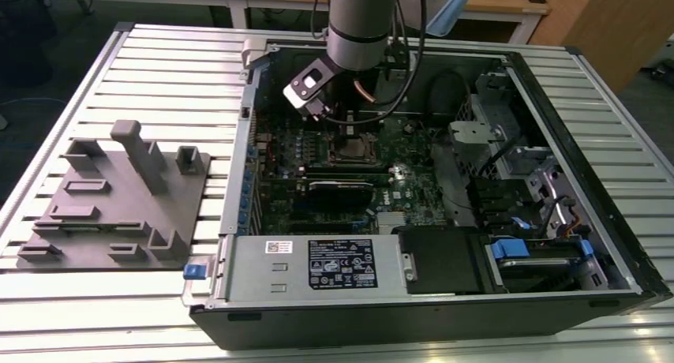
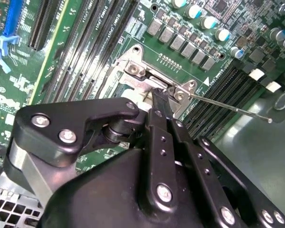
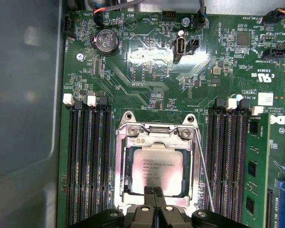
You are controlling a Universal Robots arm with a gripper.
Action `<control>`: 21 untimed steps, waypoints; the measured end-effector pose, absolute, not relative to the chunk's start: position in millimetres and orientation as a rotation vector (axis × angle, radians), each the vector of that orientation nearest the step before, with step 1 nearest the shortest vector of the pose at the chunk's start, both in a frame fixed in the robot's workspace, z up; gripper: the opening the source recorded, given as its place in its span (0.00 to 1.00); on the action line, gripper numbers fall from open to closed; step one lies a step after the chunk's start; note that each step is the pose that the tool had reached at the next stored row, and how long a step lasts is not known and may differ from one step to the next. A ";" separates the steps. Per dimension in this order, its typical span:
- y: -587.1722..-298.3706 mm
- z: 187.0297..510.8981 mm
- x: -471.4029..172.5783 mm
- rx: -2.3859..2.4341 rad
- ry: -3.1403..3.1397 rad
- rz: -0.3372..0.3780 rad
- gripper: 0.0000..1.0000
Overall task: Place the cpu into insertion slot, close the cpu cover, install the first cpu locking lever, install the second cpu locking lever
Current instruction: 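Close the cpu cover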
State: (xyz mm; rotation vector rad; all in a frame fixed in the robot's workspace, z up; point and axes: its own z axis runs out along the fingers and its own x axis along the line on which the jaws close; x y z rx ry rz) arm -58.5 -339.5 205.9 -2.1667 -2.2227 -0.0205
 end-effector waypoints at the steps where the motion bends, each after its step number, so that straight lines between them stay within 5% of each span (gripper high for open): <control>1: -339.5 206.7 -58.5 -2.167 -2.223 -0.021 0.11; 21: -339.2 209.4 -48.9 -2.167 -2.224 -0.018 0.11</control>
